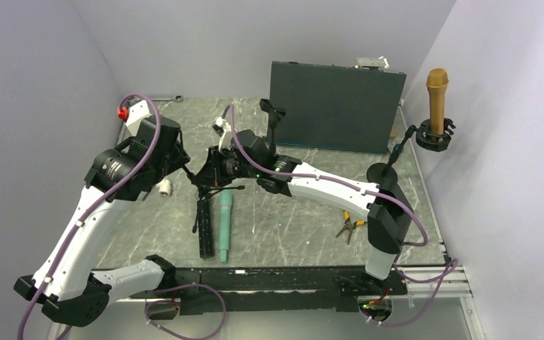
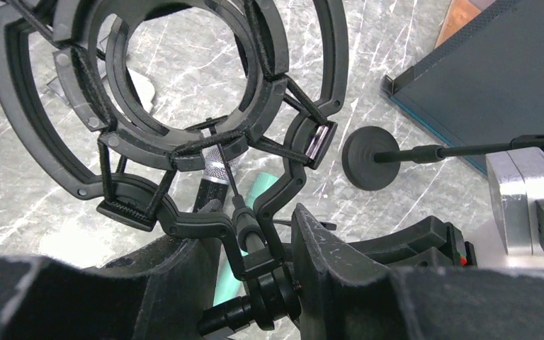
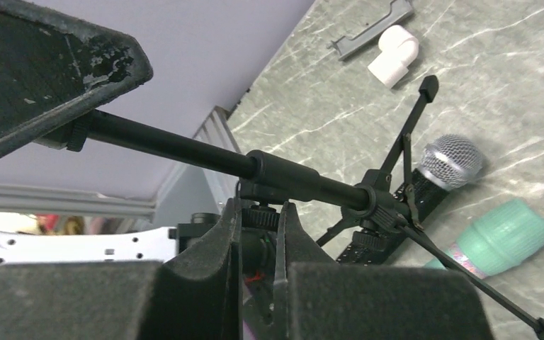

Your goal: Remove the microphone from the stand

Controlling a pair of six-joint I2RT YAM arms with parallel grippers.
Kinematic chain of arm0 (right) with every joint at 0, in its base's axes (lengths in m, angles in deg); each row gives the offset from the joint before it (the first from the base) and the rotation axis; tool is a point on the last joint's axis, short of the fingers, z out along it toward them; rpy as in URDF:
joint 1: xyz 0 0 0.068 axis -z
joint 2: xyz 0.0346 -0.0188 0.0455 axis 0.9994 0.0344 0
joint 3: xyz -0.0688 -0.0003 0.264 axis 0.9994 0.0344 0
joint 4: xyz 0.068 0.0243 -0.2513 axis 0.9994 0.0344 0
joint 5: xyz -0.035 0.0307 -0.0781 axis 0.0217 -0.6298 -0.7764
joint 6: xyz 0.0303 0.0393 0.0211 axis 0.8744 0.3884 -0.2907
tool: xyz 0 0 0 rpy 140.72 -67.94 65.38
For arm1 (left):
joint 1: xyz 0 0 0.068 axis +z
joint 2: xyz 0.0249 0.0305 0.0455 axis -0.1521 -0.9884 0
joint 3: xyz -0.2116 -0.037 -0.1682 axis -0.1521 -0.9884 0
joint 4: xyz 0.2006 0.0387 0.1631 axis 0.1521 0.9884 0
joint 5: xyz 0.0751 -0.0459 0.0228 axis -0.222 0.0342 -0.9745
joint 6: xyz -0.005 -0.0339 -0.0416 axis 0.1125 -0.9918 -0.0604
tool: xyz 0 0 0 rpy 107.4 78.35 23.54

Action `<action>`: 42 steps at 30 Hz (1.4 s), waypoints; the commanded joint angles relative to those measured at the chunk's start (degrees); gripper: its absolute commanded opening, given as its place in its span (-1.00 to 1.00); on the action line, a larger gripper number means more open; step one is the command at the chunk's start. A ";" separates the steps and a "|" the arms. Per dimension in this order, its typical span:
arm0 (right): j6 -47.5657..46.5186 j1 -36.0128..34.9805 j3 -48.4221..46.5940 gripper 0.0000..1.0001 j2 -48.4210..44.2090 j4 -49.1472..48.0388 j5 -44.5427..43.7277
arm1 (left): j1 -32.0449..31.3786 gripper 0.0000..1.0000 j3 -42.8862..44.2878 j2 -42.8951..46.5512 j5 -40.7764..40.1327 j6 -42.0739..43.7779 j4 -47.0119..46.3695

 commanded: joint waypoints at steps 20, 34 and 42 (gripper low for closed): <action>-48.59 -12.01 -1.04 -0.69 -2.58 -4.80 -39.17 | -0.22 -1.00 4.22 3.24 -3.92 -8.70 3.42; 2.89 2.03 9.33 0.69 -11.86 -2.90 3.01 | -0.26 -1.00 1.88 5.77 -4.54 -7.32 -0.32; 1.17 2.07 10.42 0.73 -16.88 -1.72 -0.46 | -0.18 -1.00 7.55 4.46 -13.71 -5.13 8.27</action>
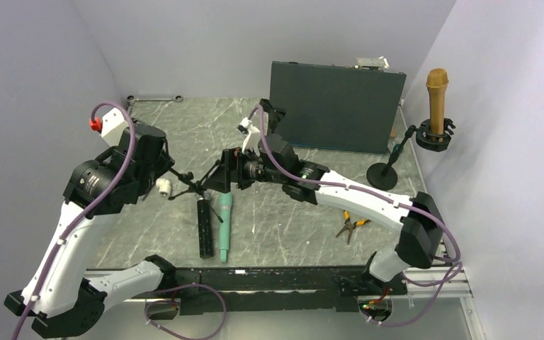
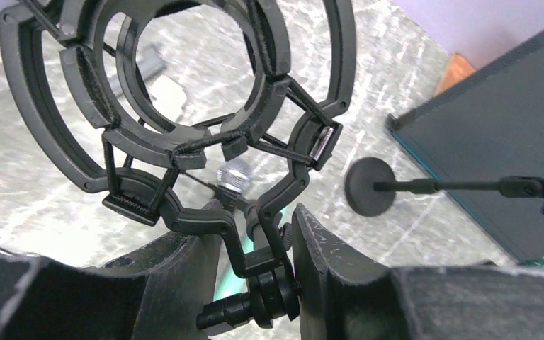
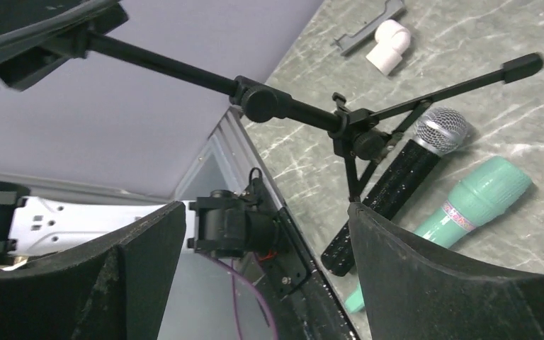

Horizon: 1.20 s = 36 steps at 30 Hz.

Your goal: Remove the microphone from the stand

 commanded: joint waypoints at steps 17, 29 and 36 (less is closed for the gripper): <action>-2.27 1.60 2.14 0.75 -8.09 0.65 -3.81 | 12.16 -1.00 -3.97 10.06 -16.01 28.10 2.91; -3.65 2.19 3.63 0.75 -10.19 1.29 -5.30 | 34.75 -1.00 -19.83 14.53 -9.26 26.72 -7.78; -3.96 2.44 4.66 0.75 -11.21 1.58 -6.19 | 40.85 -1.00 -19.38 12.01 -5.26 24.58 -12.01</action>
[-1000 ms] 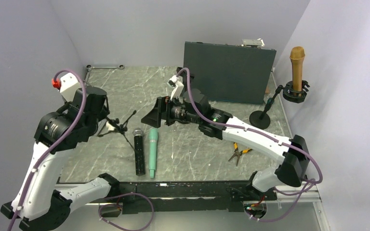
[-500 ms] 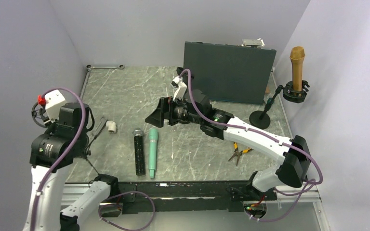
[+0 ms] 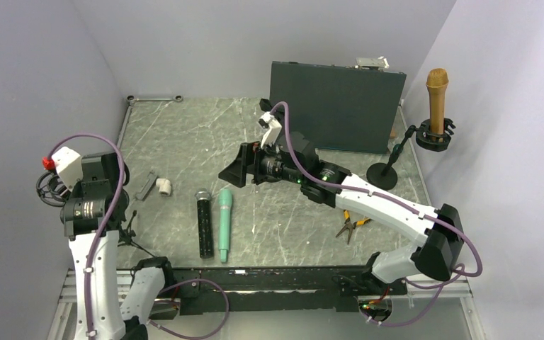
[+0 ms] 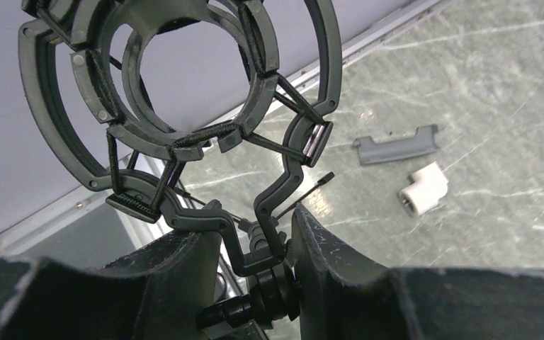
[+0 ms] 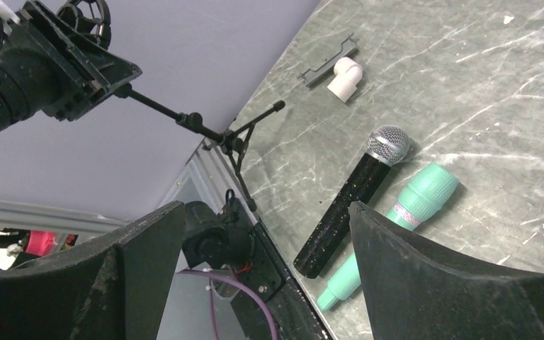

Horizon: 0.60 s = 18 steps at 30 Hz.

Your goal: Remove the microphone from the stand

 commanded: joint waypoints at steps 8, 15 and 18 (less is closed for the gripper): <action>-0.49 1.00 1.14 0.75 -2.23 -1.48 -0.86 | 4.51 -1.00 -1.72 -3.00 0.70 -6.28 -9.11; -0.27 1.30 1.22 0.75 -1.57 -1.92 -0.11 | 4.46 -1.00 -7.85 -2.71 -3.01 -10.80 -8.58; -0.10 1.26 1.35 0.75 -1.32 -2.02 0.12 | 4.50 -0.84 -8.61 -1.66 -4.37 -11.44 -8.41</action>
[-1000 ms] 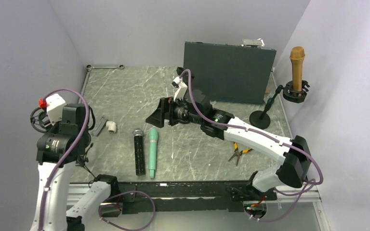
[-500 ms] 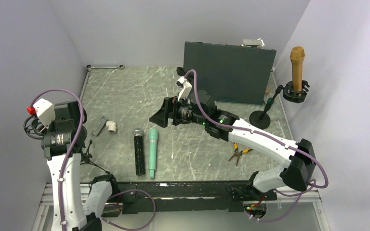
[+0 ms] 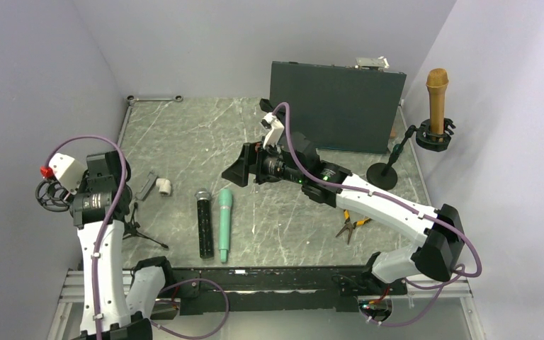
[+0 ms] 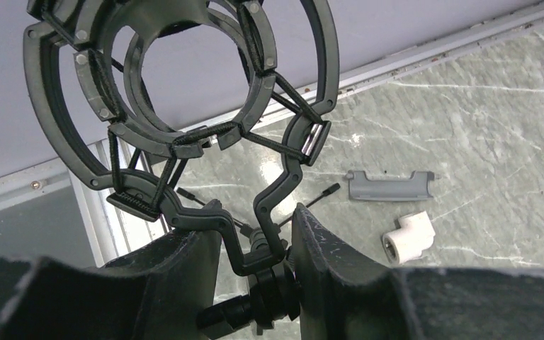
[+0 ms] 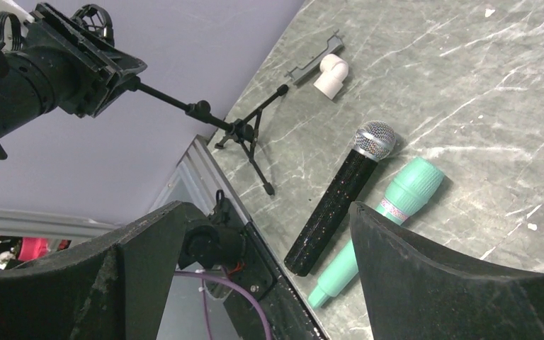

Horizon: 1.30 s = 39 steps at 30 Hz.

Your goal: Remove the microphone from the stand

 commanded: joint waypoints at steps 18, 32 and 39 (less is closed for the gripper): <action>-0.46 0.39 -1.64 0.75 -1.03 -0.06 -0.24 | 0.19 0.99 14.16 4.60 9.20 -5.95 11.40; -0.41 0.42 -3.27 0.75 0.92 0.87 1.15 | 0.17 0.98 17.04 5.39 14.90 18.28 -7.58; -0.83 0.48 -3.43 0.75 1.41 1.43 1.67 | 0.25 0.99 0.13 9.97 13.32 16.18 -20.77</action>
